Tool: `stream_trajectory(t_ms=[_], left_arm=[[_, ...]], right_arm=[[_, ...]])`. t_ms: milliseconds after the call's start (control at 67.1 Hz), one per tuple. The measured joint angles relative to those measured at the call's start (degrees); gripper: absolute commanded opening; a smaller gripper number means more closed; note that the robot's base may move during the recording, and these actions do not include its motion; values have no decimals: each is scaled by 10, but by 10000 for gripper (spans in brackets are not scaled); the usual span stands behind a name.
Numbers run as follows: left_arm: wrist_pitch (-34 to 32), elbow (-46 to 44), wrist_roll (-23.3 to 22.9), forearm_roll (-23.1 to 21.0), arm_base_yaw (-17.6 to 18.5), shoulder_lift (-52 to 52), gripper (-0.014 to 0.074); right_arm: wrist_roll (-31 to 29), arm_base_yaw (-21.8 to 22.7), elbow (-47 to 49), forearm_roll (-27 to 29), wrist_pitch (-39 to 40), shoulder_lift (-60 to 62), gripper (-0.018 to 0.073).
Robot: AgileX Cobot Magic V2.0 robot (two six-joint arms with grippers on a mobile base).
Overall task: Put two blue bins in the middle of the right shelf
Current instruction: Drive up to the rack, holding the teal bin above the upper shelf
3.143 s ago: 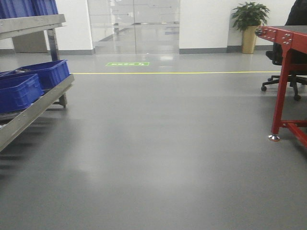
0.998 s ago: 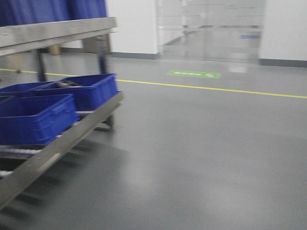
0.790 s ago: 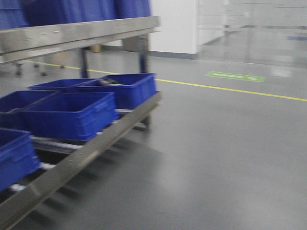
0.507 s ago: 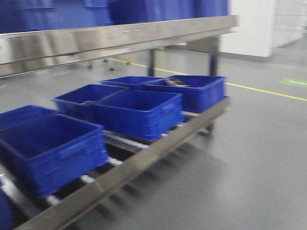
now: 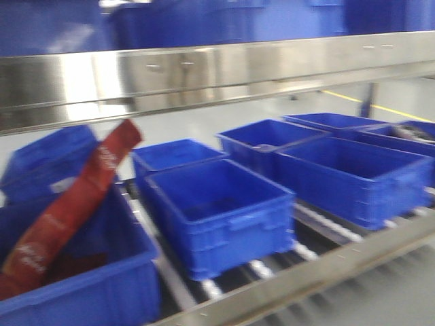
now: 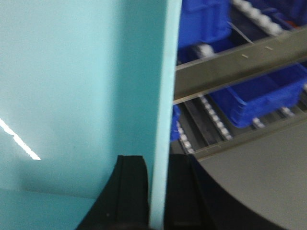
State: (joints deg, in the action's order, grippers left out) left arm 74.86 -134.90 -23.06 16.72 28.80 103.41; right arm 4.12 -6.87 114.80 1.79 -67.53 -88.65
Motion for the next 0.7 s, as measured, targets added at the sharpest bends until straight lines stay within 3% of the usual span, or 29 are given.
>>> stream_trajectory(t_ms=[700], left_arm=[[0,0,0,1,0,0,-111]], right_arm=[[0,0,0,1,0,0,-167]])
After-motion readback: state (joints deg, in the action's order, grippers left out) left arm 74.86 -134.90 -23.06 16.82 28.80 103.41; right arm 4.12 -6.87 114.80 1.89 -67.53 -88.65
